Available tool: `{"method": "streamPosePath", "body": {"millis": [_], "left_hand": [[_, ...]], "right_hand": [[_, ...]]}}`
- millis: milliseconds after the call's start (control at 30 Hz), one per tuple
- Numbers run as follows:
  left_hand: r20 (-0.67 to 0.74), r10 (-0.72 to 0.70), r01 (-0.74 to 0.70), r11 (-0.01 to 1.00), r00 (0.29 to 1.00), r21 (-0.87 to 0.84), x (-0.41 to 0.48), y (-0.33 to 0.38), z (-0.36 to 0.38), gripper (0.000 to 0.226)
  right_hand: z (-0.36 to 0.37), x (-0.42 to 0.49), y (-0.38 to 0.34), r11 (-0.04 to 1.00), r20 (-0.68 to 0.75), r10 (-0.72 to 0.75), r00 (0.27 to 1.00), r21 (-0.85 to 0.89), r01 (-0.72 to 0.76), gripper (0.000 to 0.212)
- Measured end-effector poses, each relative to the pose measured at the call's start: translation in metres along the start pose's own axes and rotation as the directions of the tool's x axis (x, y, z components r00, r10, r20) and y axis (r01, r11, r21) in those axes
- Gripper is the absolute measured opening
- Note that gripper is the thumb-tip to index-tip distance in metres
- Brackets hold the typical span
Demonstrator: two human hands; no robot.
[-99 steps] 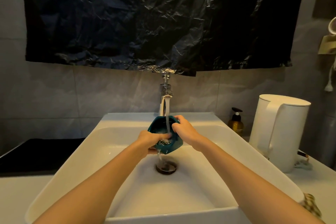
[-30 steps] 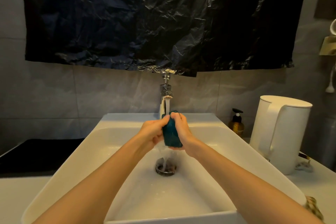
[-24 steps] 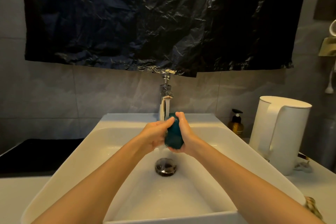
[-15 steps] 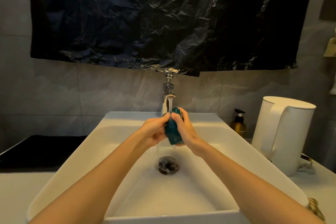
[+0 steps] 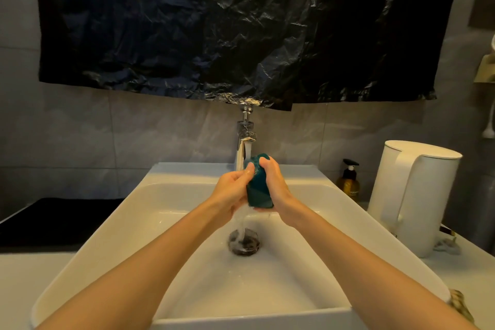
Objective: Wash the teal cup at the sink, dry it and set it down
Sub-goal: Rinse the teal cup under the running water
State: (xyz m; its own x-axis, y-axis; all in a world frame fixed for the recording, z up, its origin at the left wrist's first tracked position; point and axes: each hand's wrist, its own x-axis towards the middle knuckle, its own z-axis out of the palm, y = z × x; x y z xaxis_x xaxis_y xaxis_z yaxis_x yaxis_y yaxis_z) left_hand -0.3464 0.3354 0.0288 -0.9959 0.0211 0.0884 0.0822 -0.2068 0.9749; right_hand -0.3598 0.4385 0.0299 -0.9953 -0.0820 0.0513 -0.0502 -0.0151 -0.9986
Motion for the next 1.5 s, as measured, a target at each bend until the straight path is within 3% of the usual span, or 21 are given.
{"method": "streamPosePath", "body": {"millis": [133, 233, 300, 433, 533, 633, 700, 800, 967, 1133, 1233, 1300, 1433, 1500], "left_hand": [[-0.059, -0.100, 0.092, 0.987, 0.993, -0.129, 0.005, 0.009, -0.005, 0.040], [-0.009, -0.186, 0.181, 0.962, 0.982, -0.204, 0.005, 0.012, -0.011, 0.040], [0.003, -0.182, 0.178, 0.953, 0.983, -0.244, 0.004, 0.012, -0.013, 0.038], [0.025, -0.120, 0.123, 0.961, 0.992, -0.249, 0.000, 0.011, -0.012, 0.035], [0.015, -0.084, 0.086, 0.978, 0.996, -0.189, -0.002, 0.007, -0.007, 0.032], [0.029, -0.056, 0.057, 0.998, 0.998, -0.026, -0.005, 0.002, -0.004, 0.025], [0.033, -0.028, 0.025, 0.996, 0.999, 0.087, -0.007, -0.001, -0.004, 0.022], [0.008, -0.017, 0.016, 0.996, 1.000, 0.083, -0.005, -0.003, -0.002, 0.028], [-0.101, -0.117, 0.107, 0.989, 0.988, -0.104, 0.002, 0.005, 0.001, 0.033], [-0.012, -0.042, 0.043, 0.993, 0.999, 0.108, -0.006, -0.001, 0.004, 0.021], [-0.033, -0.058, 0.060, 0.996, 0.998, 0.061, -0.004, 0.000, 0.006, 0.028], [-0.044, -0.119, 0.116, 0.991, 0.992, -0.065, -0.001, 0.003, 0.004, 0.030], [0.039, -0.179, 0.183, 0.948, 0.983, -0.261, -0.003, 0.009, -0.006, 0.023], [0.078, -0.144, 0.158, 0.962, 0.987, -0.224, -0.005, 0.007, -0.006, 0.026]], "right_hand": [[0.003, -0.004, 0.004, 0.979, 0.057, -0.179, 0.982, -0.086, 0.183, 0.029], [0.002, 0.001, 0.014, 0.908, 0.123, -0.323, 0.938, -0.238, 0.344, 0.054], [0.005, 0.000, 0.017, 0.895, 0.136, -0.337, 0.932, -0.260, 0.362, 0.057], [0.010, 0.001, 0.014, 0.959, 0.078, -0.233, 0.969, -0.145, 0.243, 0.053], [0.010, -0.001, 0.005, 0.996, 0.048, -0.027, 0.998, -0.082, 0.031, 0.047], [0.006, -0.007, -0.002, 0.955, 0.106, 0.284, 0.953, 0.056, -0.291, 0.061], [0.002, -0.007, -0.001, 0.914, 0.135, 0.373, 0.918, 0.116, -0.389, 0.060], [0.004, -0.004, 0.002, 0.947, 0.090, 0.298, 0.950, 0.102, -0.306, 0.052], [0.015, -0.006, 0.004, 0.992, 0.026, 0.036, 0.999, -0.121, -0.032, 0.036], [0.012, -0.011, -0.004, 0.914, 0.071, 0.373, 0.925, 0.146, -0.380, 0.048], [0.007, -0.006, -0.001, 0.950, 0.025, 0.290, 0.957, 0.108, -0.291, 0.047], [0.008, -0.006, 0.002, 0.990, -0.026, 0.142, 0.990, -0.020, -0.142, 0.039], [0.009, -0.004, 0.005, 0.985, 0.025, -0.113, 0.993, -0.126, 0.115, 0.033], [0.008, -0.005, 0.001, 0.993, 0.015, -0.081, 0.997, -0.090, 0.082, 0.034]]}}
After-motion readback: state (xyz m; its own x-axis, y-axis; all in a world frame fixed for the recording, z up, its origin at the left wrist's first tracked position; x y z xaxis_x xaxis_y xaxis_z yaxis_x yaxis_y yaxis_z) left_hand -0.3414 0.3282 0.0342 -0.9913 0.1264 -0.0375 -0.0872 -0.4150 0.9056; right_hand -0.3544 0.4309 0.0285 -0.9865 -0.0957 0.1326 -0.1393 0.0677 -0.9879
